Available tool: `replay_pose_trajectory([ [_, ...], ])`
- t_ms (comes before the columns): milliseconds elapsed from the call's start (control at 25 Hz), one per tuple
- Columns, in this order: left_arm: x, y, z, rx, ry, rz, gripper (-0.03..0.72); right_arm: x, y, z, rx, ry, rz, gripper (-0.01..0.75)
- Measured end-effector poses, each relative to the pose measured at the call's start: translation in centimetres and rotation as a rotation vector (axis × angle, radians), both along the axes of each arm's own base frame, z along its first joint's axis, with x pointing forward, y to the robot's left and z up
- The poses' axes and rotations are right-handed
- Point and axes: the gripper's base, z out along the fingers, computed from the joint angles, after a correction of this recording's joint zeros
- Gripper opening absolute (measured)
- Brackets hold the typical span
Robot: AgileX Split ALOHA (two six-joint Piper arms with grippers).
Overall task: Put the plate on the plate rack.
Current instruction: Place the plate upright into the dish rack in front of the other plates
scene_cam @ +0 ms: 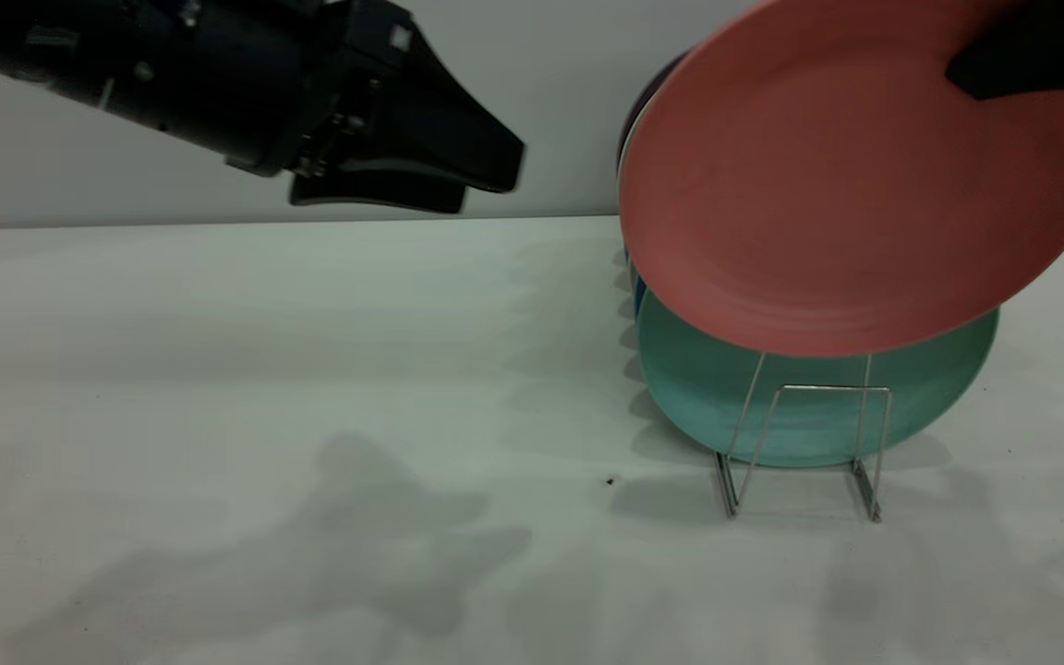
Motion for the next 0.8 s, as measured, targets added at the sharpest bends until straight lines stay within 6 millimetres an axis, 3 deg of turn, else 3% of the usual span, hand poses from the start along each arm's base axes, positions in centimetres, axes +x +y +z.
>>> replay_pose_trajectory([
  [240,0.5,1.0,0.0,0.000,-0.002,0.036,0.494,0.7,-0.2,-0.8,-0.043,-0.012,-0.020,0.077],
  [800,0.8,1.0,0.2,-0.021,-0.015,0.060,0.494,1.4,-0.2,-2.5,-0.069,0.036,-0.020,0.077],
])
